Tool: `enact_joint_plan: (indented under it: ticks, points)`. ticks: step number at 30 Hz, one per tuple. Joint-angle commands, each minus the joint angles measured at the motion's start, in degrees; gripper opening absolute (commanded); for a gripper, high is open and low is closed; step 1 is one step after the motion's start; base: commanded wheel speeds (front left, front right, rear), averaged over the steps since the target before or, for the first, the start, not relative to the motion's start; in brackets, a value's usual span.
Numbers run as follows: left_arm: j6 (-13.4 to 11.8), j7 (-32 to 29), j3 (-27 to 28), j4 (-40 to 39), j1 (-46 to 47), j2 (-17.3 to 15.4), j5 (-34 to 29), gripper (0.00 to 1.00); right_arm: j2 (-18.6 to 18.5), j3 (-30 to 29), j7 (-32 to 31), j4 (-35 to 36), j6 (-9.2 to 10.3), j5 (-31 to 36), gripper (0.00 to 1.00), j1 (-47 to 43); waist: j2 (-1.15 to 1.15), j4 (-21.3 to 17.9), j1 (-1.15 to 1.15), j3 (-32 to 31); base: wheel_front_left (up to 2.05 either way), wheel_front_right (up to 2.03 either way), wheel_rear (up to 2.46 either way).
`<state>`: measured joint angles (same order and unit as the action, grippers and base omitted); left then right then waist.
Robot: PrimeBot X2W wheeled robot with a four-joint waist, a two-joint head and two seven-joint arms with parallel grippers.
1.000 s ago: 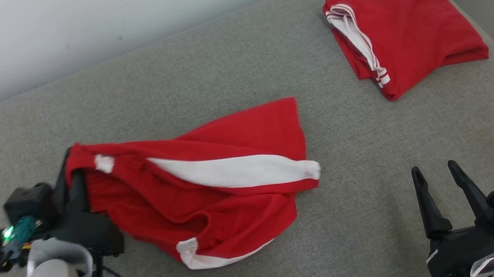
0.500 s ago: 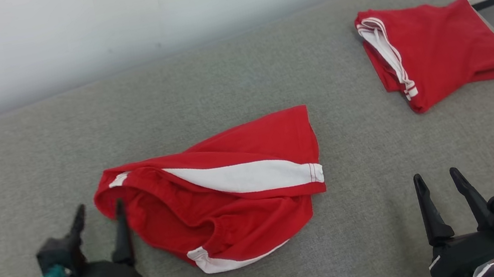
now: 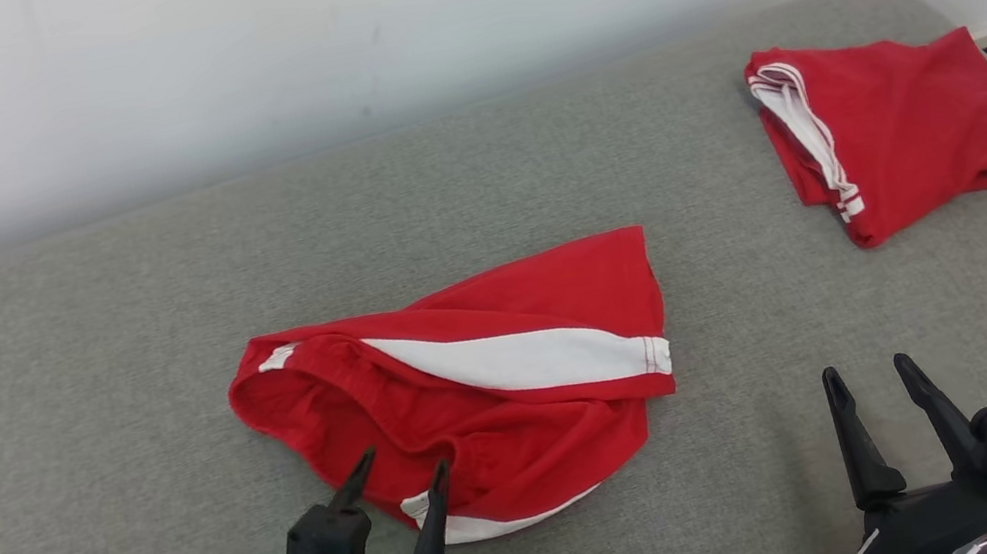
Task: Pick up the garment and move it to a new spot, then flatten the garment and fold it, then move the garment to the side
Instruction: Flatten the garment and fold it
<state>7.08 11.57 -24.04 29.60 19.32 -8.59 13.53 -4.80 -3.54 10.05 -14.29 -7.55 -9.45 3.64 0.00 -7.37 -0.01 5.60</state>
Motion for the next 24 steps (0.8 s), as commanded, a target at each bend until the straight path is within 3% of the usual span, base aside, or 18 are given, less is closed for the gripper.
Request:
enact_joint_plan:
  ticks: [1, 7, 8, 9, 10, 16, 24]
  points:
    - [0.19, -0.52, -0.86, 0.5, 0.15, -0.65, -0.28, 1.0, -0.06, -0.27, 0.08, 0.05, 0.16, -0.01, 1.0, 0.12, 0.0, -1.37, 0.01, 0.78, 0.0, 0.0, 0.0]
    - [0.3, -2.51, -4.07, 2.18, -0.77, -2.1, 1.44, 1.0, 0.15, -0.96, 0.6, -0.12, 0.16, -0.03, 1.0, -0.42, 0.0, -3.19, 0.01, 1.57, 0.0, 0.0, 0.0]
    - [0.32, -2.95, -4.35, 2.7, -0.73, -2.15, 2.0, 0.93, 0.15, -0.92, 0.62, -0.18, 0.16, -0.06, 1.0, -0.35, 0.0, -3.36, 0.01, 1.61, 0.0, 0.0, 0.0]
    - [0.34, -2.87, -4.44, 3.0, -0.31, -2.28, 2.25, 0.08, 0.14, -0.87, 0.61, -0.3, 0.16, -0.11, 1.0, -0.22, 0.0, -3.53, 0.01, 1.61, 0.0, 0.0, 0.0]
    - [0.34, -2.61, -4.12, 3.34, 0.08, -2.26, 2.86, 0.0, 0.12, -0.88, 0.67, -0.39, 0.16, -0.15, 1.0, -0.06, 0.0, -3.63, 0.01, 1.61, 0.0, 0.0, 0.0]
    - [0.31, -0.47, -2.73, 3.53, 1.22, -1.77, 5.94, 0.0, 0.23, -1.87, 1.06, -0.36, 0.16, 0.04, 1.0, -0.73, 0.0, -2.83, 0.01, 1.01, 0.0, 0.0, 0.0]
    - [-1.79, 2.09, 0.28, -7.64, -3.51, -1.66, 8.9, 0.0, 0.14, -2.88, 0.37, 0.37, 0.16, 0.21, 1.0, -2.27, 0.0, 3.49, 0.01, -0.78, 0.0, 0.0, 0.0]
